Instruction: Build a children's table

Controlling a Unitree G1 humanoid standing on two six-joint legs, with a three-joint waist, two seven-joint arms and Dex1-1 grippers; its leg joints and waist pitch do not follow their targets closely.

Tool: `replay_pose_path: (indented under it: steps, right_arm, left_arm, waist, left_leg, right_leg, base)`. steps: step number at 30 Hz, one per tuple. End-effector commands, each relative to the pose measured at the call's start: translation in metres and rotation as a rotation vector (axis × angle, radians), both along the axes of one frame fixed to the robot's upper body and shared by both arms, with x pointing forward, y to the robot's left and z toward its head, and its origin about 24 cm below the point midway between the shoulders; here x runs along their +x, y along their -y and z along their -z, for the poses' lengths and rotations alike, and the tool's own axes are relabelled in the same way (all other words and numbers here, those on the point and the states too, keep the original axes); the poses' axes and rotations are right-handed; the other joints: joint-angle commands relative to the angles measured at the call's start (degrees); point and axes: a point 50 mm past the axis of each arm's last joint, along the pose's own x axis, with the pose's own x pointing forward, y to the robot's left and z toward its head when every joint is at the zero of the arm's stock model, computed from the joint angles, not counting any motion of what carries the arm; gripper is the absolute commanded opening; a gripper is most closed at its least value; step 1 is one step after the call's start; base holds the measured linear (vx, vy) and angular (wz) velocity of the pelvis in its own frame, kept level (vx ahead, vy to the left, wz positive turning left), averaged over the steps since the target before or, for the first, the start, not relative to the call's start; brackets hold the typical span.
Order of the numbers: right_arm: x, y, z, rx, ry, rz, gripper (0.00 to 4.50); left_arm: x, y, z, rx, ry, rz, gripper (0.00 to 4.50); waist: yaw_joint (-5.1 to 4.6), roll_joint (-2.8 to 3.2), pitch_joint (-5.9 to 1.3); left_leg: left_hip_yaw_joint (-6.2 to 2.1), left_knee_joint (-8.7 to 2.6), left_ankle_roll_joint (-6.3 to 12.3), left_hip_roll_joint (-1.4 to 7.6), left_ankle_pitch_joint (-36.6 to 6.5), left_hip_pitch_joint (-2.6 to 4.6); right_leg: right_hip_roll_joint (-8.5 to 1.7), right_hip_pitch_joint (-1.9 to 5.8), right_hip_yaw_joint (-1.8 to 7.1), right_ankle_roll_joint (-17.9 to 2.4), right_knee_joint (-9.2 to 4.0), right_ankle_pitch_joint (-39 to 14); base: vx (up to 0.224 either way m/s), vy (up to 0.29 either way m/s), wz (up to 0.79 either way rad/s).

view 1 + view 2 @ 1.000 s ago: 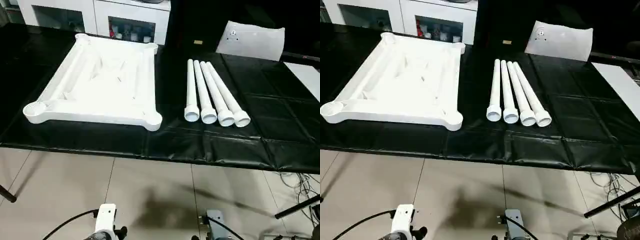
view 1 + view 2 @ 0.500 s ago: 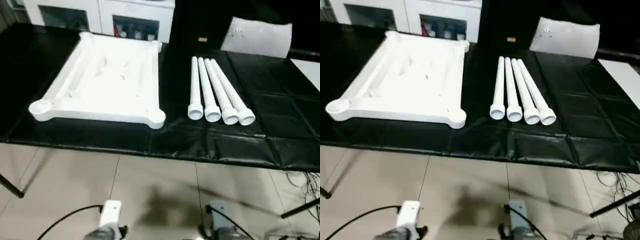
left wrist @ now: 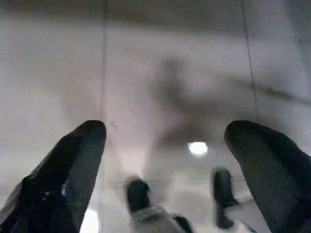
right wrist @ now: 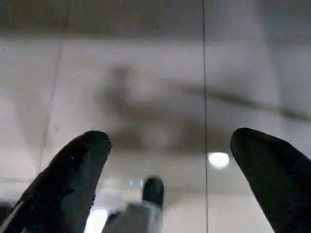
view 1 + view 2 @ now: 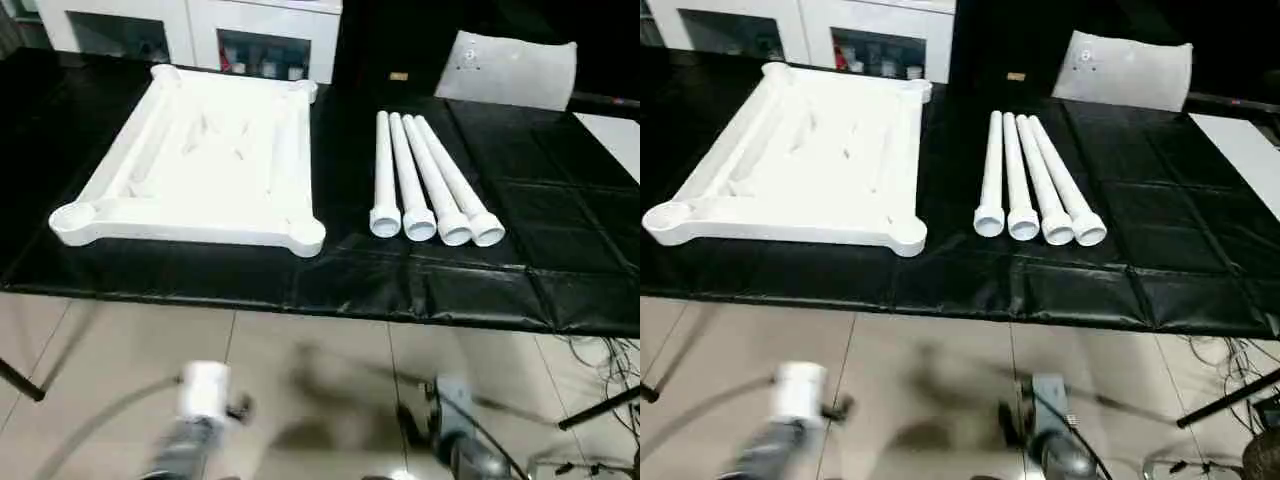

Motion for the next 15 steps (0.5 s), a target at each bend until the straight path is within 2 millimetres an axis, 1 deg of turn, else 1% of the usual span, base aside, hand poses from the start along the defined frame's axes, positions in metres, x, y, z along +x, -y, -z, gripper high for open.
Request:
replay_pose_path:
  steps: [1,2,3,4,5,6,7,8,9,10,11,12,13,14,15]
  right_arm:
    - [0.003,-0.001,-0.007,0.038,0.064,-0.002,4.5]
    - [0.003,-0.003,-0.01,0.037,0.084,-0.018,4.5]
    - [0.002,-0.004,-0.011,0.035,0.097,-0.033,4.5]
    - [0.001,-0.006,-0.015,0.048,0.116,-0.051,4.5]
    - [0.0,-0.007,-0.023,0.064,0.167,-0.066,4.5]
    - [-0.001,-0.006,-0.027,0.072,0.187,-0.067,4.5]
    - [-0.001,-0.006,-0.027,0.072,0.187,-0.067,4.5]
    - [-0.007,-0.004,-0.038,0.082,0.244,-0.073,4.5]
    - [-0.007,-0.004,-0.038,0.082,0.244,-0.073,4.5]
    - [-0.011,-0.002,-0.046,0.09,0.279,-0.08,4.5]
    - [-0.017,0.001,-0.057,0.095,0.322,-0.085,4.5]
    - [-0.017,0.001,-0.057,0.095,0.322,-0.085,4.5]
    - [-0.023,0.003,-0.067,0.105,0.352,-0.089,4.5]
    - [-0.027,0.004,-0.075,0.117,0.376,-0.095,4.5]
    - [-0.031,0.004,-0.085,0.125,0.399,-0.106,4.5]
  left_arm:
    - [0.003,0.003,-0.01,-0.017,0.107,0.074,4.41]
    - [0.005,0.006,-0.016,-0.017,0.149,0.106,4.41]
    - [0.006,0.009,-0.021,-0.023,0.176,0.128,4.41]
    - [0.006,0.014,-0.027,-0.034,0.205,0.147,4.41]
    - [0.004,0.02,-0.035,-0.037,0.246,0.168,4.41]
    - [0.003,0.022,-0.038,-0.039,0.262,0.173,4.41]
    - [0.003,0.022,-0.038,-0.039,0.262,0.173,4.41]
    - [-0.001,0.028,-0.049,-0.05,0.307,0.186,4.41]
    - [-0.001,0.028,-0.049,-0.05,0.307,0.186,4.41]
    - [-0.005,0.03,-0.058,-0.061,0.344,0.196,4.41]
    - [-0.01,0.033,-0.069,-0.068,0.388,0.228,4.41]
    - [-0.01,0.033,-0.069,-0.068,0.388,0.228,4.41]
    - [-0.015,0.036,-0.08,-0.074,0.419,0.252,4.41]
    - [-0.02,0.037,-0.088,-0.083,0.44,0.268,4.41]
    - [-0.026,0.038,-0.098,-0.094,0.454,0.276,4.41]
  waist:
    - [0.22,1.21,-2.02]
    - [0.49,1.37,-1.84]
    - [0.46,1.44,-1.83]
    - [0.61,1.56,-1.57]
    - [1.09,1.41,-1.3]
    - [1.57,1.45,-0.92]
    - [1.39,1.41,-0.92]
    - [1.54,1.96,-0.81]
    - [1.56,1.69,-0.55]
    - [1.25,1.61,-0.71]
    - [1.65,1.63,-0.32]
    - [1.9,1.51,-0.57]
    - [1.65,1.48,-0.99]
    - [1.5,1.61,-0.92]
    - [1.49,1.66,-0.68]
  left_leg:
    - [-2.53,-5.23,10.05,8.59,-4.6,0.36]
    - [-2.61,-5.5,9.02,8.99,-6.4,0.25]
    - [-2.5,-5.57,8.55,8.92,-6.8,0.33]
    - [-2.29,-5.73,7.77,8.72,-8.3,0.4]
    - [-2.49,-6.1,6.58,9.03,-10.5,0.04]
    - [-2.48,-6.34,5.38,9.21,-13.0,-0.05]
    - [-2.45,-6.38,5.01,8.94,-13.9,0.02]
    - [-2.52,-6.54,3.68,8.77,-15.3,0.21]
    - [-2.57,-6.69,2.97,8.82,-15.2,-0.17]
    - [-2.54,-6.69,2.8,8.55,-15.6,-0.07]
    - [-2.7,-6.83,2.4,8.72,-16.6,-0.44]
    - [-2.84,-6.91,2.44,8.88,-16.6,-0.37]
    - [-2.74,-6.59,3.07,8.61,-14.3,-0.22]
    - [-2.7,-6.62,3.81,8.6,-12.6,-0.38]
    - [-2.72,-6.65,4.14,8.55,-12.3,-0.57]
  right_leg:
    - [-5.83,1.69,3.03,-19.5,-2.51,4.7]
    - [-5.99,1.78,3.09,-19.4,-2.69,3.9]
    - [-5.75,1.67,3.08,-19.6,-2.63,4.0]
    - [-5.45,1.42,3.11,-19.6,-2.84,2.8]
    - [-5.87,1.97,3.26,-18.8,-3.13,0.3]
    - [-5.97,1.81,3.47,-17.3,-3.62,-2.3]
    - [-5.73,1.61,3.5,-16.9,-3.7,-3.9]
    - [-5.68,1.48,3.63,-16.0,-4.09,-6.6]
    - [-5.69,1.57,3.78,-15.1,-4.21,-7.0]
    - [-5.37,1.49,3.65,-14.6,-4.26,-8.3]
    - [-5.76,1.86,3.98,-13.4,-4.62,-10.2]
    - [-5.91,2.04,3.96,-12.5,-4.72,-10.6]
    - [-5.6,2.1,3.91,-12.2,-4.46,-8.1]
    - [-5.17,2.02,3.8,-12.1,-4.32,-5.7]
    - [-5.16,1.92,3.81,-12.1,-4.27,-5.2]
  base:
    - [0.0,0.0,0.0]
    - [0.0,0.0,0.0]
    - [0.0,0.0,0.0]
    - [0.0,0.0,0.0]
    - [0.0,0.0,0.0]
    - [0.0,0.0,0.0]
    - [0.0,0.0,0.0]
    - [0.0,0.0,0.0]
    - [0.0,0.0,0.0]
    - [0.0,0.0,0.0]
    - [0.0,0.0,0.0]
    - [0.0,0.0,0.0]
    - [0.0,0.0,0.0]
    - [0.0,0.0,0.0]
    - [0.0,0.0,0.0]
